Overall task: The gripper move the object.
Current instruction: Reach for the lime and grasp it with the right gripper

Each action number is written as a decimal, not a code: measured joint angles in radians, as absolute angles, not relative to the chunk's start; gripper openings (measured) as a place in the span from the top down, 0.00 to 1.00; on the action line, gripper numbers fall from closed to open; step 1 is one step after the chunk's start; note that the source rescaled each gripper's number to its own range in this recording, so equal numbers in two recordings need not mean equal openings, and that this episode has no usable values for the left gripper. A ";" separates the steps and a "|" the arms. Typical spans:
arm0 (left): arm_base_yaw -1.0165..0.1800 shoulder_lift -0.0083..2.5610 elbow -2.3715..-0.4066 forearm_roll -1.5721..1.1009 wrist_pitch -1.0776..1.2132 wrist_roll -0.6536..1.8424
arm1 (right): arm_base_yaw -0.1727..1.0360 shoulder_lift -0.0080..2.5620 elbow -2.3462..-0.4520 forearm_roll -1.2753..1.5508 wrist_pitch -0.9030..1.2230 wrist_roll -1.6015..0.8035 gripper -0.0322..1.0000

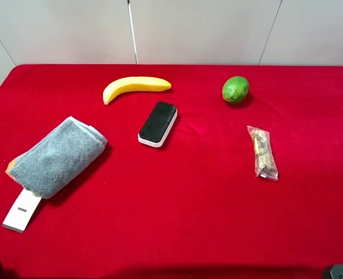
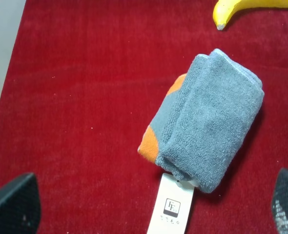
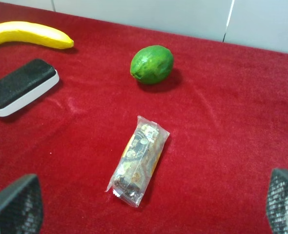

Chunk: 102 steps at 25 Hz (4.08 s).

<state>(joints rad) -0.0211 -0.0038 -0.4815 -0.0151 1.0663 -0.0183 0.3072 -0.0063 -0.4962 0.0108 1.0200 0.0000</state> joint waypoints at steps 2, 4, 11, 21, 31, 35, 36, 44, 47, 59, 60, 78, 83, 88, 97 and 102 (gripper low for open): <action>-0.021 -0.004 -0.482 -0.015 1.066 -0.018 | 0.307 -0.006 -0.496 0.011 1.020 0.000 0.00; -0.021 -0.004 -0.482 -0.015 1.066 -0.018 | 0.307 -0.006 -0.496 0.010 1.020 0.000 0.00; -0.021 -0.004 -0.482 -0.015 1.066 -0.018 | 0.307 -0.006 -0.496 0.008 1.020 0.000 0.00; -0.021 -0.004 -0.482 -0.015 1.066 -0.018 | 0.307 0.040 -0.512 0.008 0.985 0.000 0.00; -0.021 -0.004 -0.482 -0.015 1.066 -0.018 | 0.307 0.256 -0.527 0.008 0.791 0.000 0.00; -0.021 -0.004 -0.482 -0.015 1.066 -0.018 | 0.307 0.354 -0.527 0.008 0.694 -0.010 0.00; -0.021 -0.004 -0.482 -0.015 1.066 -0.018 | 0.307 0.379 -0.527 0.008 0.666 -0.012 0.00; -0.021 -0.004 -0.482 -0.015 1.066 -0.018 | 0.307 0.561 -0.527 0.008 0.462 -0.013 0.00; -0.021 -0.004 -0.482 -0.015 1.066 -0.018 | 0.307 0.632 -0.527 0.008 0.382 -0.013 0.00; -0.021 -0.004 -0.482 -0.015 1.066 -0.018 | 0.307 0.955 -0.709 0.008 0.312 -0.033 0.00; -0.021 -0.004 -0.482 -0.015 1.066 -0.018 | 0.307 0.981 -0.726 0.011 0.312 -0.033 0.00; -0.021 -0.004 -0.482 -0.015 1.066 -0.018 | 0.307 1.399 -1.142 0.110 0.582 -0.036 0.00; -0.021 -0.004 -0.482 -0.015 1.066 -0.018 | 0.307 1.508 -1.247 0.135 0.658 -0.036 0.00; -0.021 -0.004 -0.482 -0.015 1.066 -0.018 | 0.307 1.622 -1.347 0.146 0.727 -0.036 0.00; -0.021 -0.004 -0.482 -0.015 1.066 -0.018 | 0.307 1.809 -1.529 0.146 0.802 -0.036 0.00; -0.021 -0.004 -0.482 -0.015 1.066 -0.018 | 0.307 1.917 -1.626 0.146 0.888 -0.021 0.00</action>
